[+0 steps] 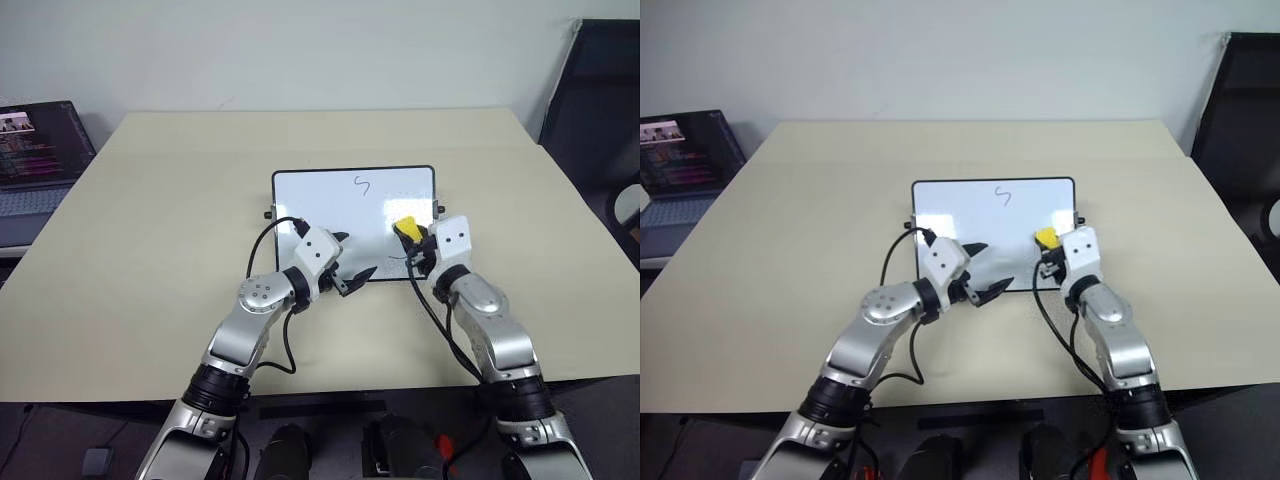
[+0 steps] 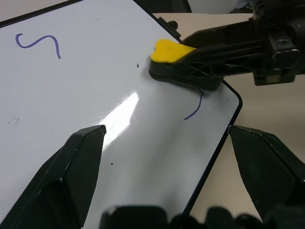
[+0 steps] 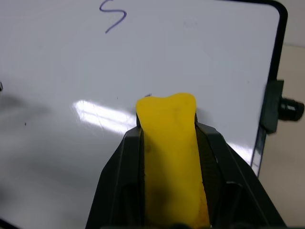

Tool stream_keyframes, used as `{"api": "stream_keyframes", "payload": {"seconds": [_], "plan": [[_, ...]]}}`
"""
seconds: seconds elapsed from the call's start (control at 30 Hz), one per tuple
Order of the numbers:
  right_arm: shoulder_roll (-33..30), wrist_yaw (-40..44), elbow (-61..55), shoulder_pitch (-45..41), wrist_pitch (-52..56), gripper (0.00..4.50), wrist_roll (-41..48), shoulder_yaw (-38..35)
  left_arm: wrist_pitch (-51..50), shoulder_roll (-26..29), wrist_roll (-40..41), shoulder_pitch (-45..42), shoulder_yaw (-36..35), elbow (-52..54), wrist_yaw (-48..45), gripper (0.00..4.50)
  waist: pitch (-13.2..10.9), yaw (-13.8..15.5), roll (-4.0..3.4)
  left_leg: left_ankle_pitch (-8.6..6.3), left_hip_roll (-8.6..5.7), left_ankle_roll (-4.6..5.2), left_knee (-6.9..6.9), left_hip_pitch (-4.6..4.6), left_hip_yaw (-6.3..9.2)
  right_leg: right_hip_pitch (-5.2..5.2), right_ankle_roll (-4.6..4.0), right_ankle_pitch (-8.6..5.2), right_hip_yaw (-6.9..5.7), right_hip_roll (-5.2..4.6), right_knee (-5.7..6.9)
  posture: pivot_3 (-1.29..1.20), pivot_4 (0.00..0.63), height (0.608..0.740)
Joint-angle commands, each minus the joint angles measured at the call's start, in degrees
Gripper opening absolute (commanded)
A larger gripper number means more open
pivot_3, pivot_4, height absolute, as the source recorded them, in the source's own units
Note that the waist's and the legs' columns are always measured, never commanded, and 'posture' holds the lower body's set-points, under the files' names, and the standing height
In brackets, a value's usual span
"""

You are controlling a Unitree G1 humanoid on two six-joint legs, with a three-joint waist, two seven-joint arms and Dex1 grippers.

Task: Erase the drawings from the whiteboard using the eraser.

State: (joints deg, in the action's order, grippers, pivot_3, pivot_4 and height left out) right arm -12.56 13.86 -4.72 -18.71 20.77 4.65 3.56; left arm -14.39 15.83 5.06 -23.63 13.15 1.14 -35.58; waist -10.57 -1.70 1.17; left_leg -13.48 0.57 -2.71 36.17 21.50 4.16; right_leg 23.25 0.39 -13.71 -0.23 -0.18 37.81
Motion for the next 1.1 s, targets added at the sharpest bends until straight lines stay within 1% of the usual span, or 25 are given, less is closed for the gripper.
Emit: {"api": "stream_keyframes", "payload": {"seconds": [0.03,0.17,0.3,0.47,0.6,0.83,1.1], "plan": [[-0.79,0.12,-1.21,1.44,3.01,1.13,-0.34,-0.52,1.43,-0.3,-0.13,-1.1,-0.47,0.27,0.15,4.5,0.0,-0.06,0.0,0.0,0.0,0.0,0.0,0.0,-0.01,0.0,0.0,0.0,0.01,0.0,0.0,0.0,0.15,0.74],[-1.11,-0.08,-1.88,0.84,3.67,1.13,-0.27,-1.22,1.66,-0.38,-0.09,-1.41,-0.5,-0.24,-0.01,4.5,0.0,-0.02,0.0,0.0,0.0,0.0,0.0,0.0,-0.01,0.0,0.0,0.0,0.0,0.01,-0.01,0.0,0.15,0.74],[-0.07,-0.58,-0.02,-2.81,0.84,1.13,0.6,-2.73,1.89,-0.55,-0.01,-1.93,-0.51,-0.94,-0.11,4.5,0.0,-0.06,0.0,0.0,-0.02,0.0,0.0,0.02,-0.03,0.0,0.0,0.0,0.03,0.01,-0.04,0.0,0.15,0.74],[1.45,-1.06,4.12,-7.76,-2.99,1.13,0.45,-2.61,2.3,-0.54,0.01,-2.66,-0.79,-1.91,-0.12,4.5,-0.01,-0.08,0.0,0.01,-0.02,0.01,-0.04,0.06,-0.03,0.06,0.0,0.0,0.03,0.02,-0.04,0.0,0.15,0.74],[2.78,-1.26,7.05,-9.62,-4.55,1.13,-0.02,-2.09,2.32,-0.36,0.05,-2.58,-0.82,-1.77,-0.07,4.5,-0.01,-0.09,0.0,0.01,0.0,0.01,-0.08,0.23,-0.04,0.22,-0.01,0.0,0.07,0.04,-0.07,0.0,0.15,0.74],[2.0,-0.79,8.61,-9.1,-3.07,1.13,-1.7,-0.39,2.0,0.07,0.15,-2.48,-1.3,-1.52,0.23,4.5,0.0,-0.07,0.0,0.01,-0.02,0.01,-0.06,0.21,-0.13,0.26,-0.01,0.0,0.25,0.01,-0.04,0.0,0.15,0.74],[0.77,0.44,3.47,-3.9,-0.88,1.13,-1.71,0.06,1.98,0.32,0.23,-2.23,-1.34,-1.4,0.36,4.5,0.0,-0.07,0.0,0.0,-0.01,0.01,-0.06,0.17,-0.21,0.26,-0.01,0.0,0.53,0.06,0.0,0.0,0.15,0.74]]}}
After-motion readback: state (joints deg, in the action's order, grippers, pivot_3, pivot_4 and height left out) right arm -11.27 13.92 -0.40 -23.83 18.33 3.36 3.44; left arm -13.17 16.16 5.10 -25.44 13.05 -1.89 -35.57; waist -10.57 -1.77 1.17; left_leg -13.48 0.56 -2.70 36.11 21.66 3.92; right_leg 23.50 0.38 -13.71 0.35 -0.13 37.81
